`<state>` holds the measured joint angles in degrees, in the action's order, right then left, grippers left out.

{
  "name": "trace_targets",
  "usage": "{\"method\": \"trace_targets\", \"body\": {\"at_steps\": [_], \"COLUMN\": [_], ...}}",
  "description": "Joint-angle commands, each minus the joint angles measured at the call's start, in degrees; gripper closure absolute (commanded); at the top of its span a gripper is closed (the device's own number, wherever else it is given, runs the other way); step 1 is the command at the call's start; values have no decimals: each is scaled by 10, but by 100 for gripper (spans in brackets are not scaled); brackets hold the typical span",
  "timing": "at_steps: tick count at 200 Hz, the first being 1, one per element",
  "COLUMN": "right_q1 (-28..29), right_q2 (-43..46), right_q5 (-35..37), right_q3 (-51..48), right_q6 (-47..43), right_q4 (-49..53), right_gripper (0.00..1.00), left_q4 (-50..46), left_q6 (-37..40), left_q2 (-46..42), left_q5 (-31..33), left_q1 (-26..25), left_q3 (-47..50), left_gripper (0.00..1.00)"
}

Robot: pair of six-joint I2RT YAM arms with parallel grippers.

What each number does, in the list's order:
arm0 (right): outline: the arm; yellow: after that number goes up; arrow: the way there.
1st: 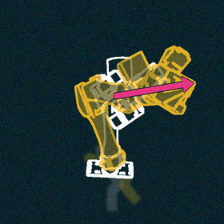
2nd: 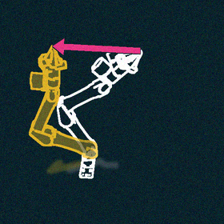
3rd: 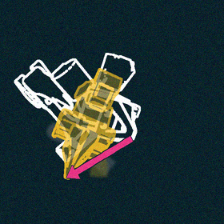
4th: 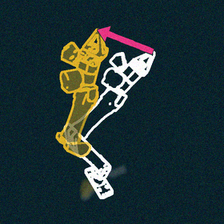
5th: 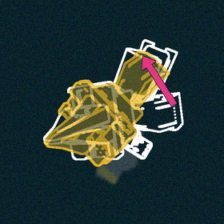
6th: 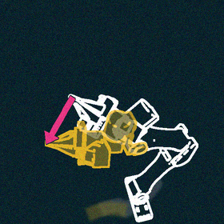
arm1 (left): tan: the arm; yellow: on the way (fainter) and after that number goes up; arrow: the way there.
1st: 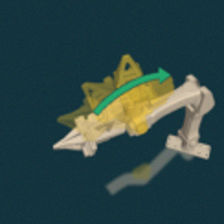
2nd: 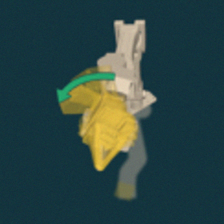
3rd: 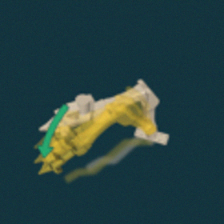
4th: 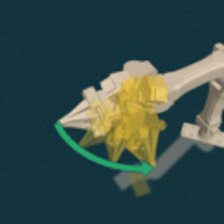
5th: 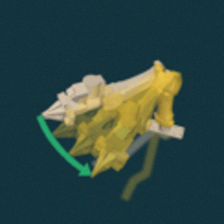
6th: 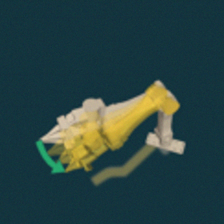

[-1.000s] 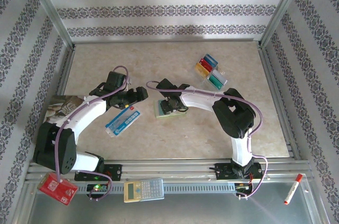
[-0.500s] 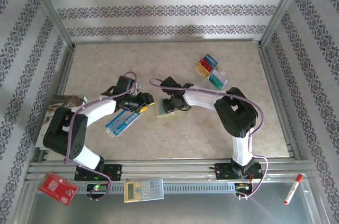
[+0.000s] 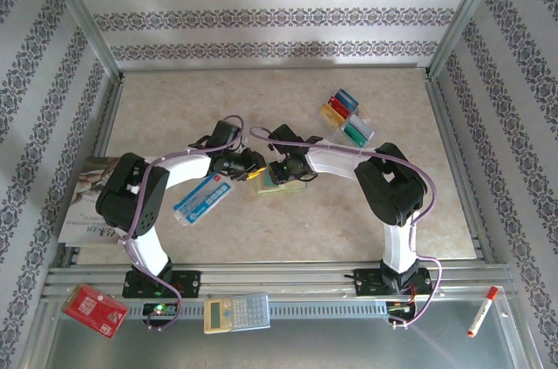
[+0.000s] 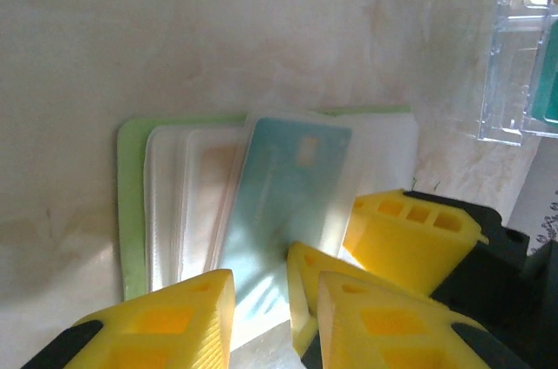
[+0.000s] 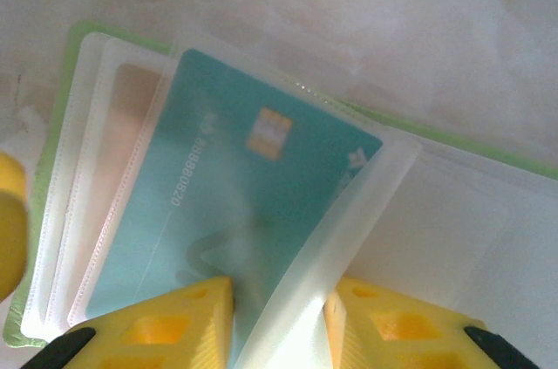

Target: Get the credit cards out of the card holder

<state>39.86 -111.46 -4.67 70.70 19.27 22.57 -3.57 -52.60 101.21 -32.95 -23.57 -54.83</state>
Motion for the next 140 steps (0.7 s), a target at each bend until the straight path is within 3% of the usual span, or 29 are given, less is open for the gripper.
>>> {"method": "trace_targets", "body": {"at_steps": [1,81,140], "right_q1": [-8,-18,-26], "right_q2": [-29,-12,52], "right_q5": [4,-15,-13], "right_q3": [-28,-37,-32], "right_q6": [-3,2,39], "right_q4": [23,13,15], "right_gripper": [65,66,62], "left_q4": [-1,32,-53], "left_q6": [0,-7,45], "left_q2": [21,59,75], "left_q5": [4,-16,48], "left_q1": [-7,-7,-7], "left_q3": [-12,-12,-3], "left_gripper": [69,71,75]}}
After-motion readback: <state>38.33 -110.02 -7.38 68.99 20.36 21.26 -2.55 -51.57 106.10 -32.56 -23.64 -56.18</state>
